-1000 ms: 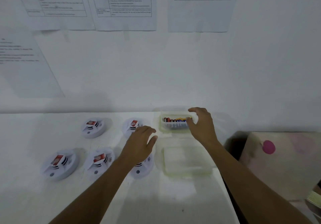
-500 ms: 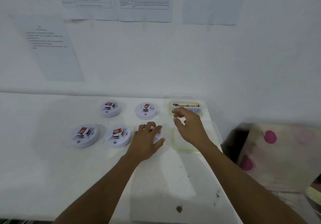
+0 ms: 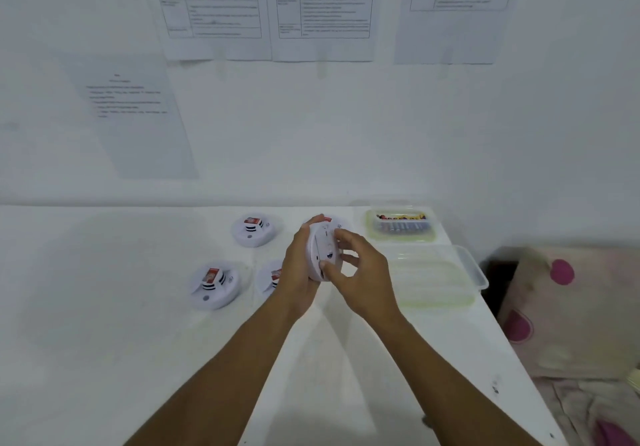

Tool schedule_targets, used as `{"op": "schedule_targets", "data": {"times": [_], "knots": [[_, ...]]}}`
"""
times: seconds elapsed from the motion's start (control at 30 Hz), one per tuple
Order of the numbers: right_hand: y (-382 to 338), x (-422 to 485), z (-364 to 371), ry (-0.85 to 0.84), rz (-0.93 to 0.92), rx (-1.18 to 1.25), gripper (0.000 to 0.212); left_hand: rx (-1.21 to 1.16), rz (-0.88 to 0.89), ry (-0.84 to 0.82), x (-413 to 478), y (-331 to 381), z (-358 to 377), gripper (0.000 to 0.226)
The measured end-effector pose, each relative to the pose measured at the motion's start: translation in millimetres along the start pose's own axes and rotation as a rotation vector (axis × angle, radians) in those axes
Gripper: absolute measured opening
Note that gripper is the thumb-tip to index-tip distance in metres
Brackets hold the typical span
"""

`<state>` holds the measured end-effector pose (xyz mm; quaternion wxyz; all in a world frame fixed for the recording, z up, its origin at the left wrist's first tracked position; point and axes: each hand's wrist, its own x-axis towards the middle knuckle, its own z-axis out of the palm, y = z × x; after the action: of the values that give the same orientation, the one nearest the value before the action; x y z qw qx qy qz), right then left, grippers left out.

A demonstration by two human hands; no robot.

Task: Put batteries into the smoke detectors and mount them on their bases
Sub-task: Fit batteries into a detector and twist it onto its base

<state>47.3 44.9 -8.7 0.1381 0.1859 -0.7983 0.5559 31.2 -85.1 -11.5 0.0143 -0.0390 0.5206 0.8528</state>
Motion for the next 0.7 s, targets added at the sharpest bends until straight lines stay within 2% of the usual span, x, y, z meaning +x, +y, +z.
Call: {"op": "schedule_targets", "data": {"times": [0.13,0.23,0.3,0.37,0.43,0.57,0.7], "knots": [[-8.2,-4.1,12.8,0.008,0.038,-0.047,0.057,0.030,-0.031,-0.043,0.5,-0.3,-14.4,0.049],[-8.9,-7.4,14.4,0.030,0.003,-0.050,0.039,-0.032,-0.057,-0.105,-4.6,6.7,-18.9,0.040],[-1.2,-8.5,9.7,0.102,-0.010,-0.098,0.025,-0.110,-0.075,-0.098,-6.7,15.8,-26.0,0.032],[12.2,-8.5,2.3,0.158,0.034,-0.136,0.025,-0.185,-0.060,-0.047,-3.4,22.8,-40.6,0.033],[27.4,-8.1,-3.4,0.089,0.074,-0.220,0.030,-0.237,-0.057,0.005,0.2,30.4,-55.3,0.038],[50.1,-5.8,1.7,-0.195,0.129,-0.513,0.039,-0.269,-0.098,0.023,2.7,35.4,-68.6,0.044],[56.5,-2.3,9.9,-0.256,0.076,-0.601,0.042,-0.288,-0.110,0.007,-0.4,28.5,-63.6,0.041]]}}
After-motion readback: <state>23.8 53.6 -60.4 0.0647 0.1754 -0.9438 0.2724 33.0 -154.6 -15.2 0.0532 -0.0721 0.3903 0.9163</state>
